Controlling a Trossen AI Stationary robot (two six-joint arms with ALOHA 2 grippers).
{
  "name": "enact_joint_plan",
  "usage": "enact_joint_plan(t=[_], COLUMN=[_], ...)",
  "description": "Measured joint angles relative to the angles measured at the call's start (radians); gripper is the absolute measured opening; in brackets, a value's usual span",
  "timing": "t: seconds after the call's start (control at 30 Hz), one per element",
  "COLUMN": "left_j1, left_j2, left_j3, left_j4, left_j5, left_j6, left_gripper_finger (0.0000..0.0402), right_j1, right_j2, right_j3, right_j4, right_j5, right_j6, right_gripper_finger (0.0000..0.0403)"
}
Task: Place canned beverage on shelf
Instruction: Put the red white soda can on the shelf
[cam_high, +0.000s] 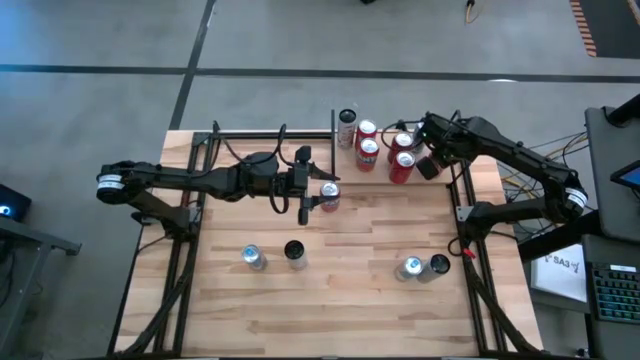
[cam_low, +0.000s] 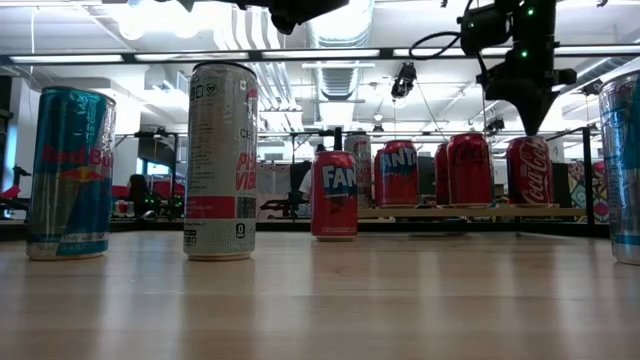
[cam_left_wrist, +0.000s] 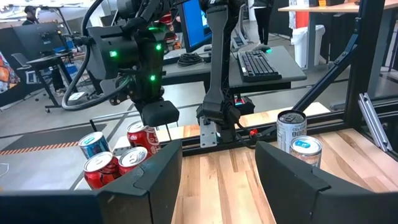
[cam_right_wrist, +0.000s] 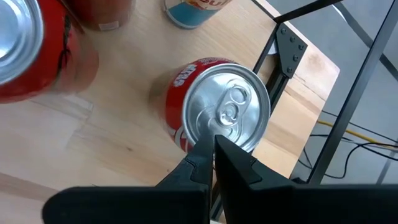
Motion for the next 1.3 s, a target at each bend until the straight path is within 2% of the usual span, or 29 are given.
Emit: enact_joint_plan(t=[0.57, 0.77, 0.93, 1.07, 1.17, 1.3], left_j1=[0.0, 0.0, 0.0, 0.0, 0.0, 0.0], left_j2=[0.0, 0.0, 0.0, 0.0, 0.0, 0.0], left_j3=[0.0, 0.0, 0.0, 0.0, 0.0, 0.0], left_j4=[-0.004, -0.004, -0.004, -0.003, -0.003, 0.0], left_j5=[0.0, 0.0, 0.0, 0.0, 0.0, 0.0], left_j6=[0.0, 0.0, -0.001, -0.004, -0.009, -0.011], left_gripper_finger=[0.019, 0.019, 0.019, 0.019, 0.019, 0.019], right_j1=[0.0, 0.0, 0.0, 0.0, 0.0, 0.0], right_j2=[0.0, 0.0, 0.001, -0.004, -0.031, -0.1], right_j3=[0.007, 0.026, 0.023, 0.018, 0.015, -0.003], right_j4=[-0.016, -0.004, 0.043, 0.088, 0.151, 0.23], right_j5=[0.007, 0.094, 0.104, 0.104, 0.084, -0.029], right_j6=[0.0, -0.003, -0.021, -0.099, -0.154, -0.192], right_gripper_finger=[0.0009, 0.0009, 0.0009, 0.0009, 0.0009, 0.0009])
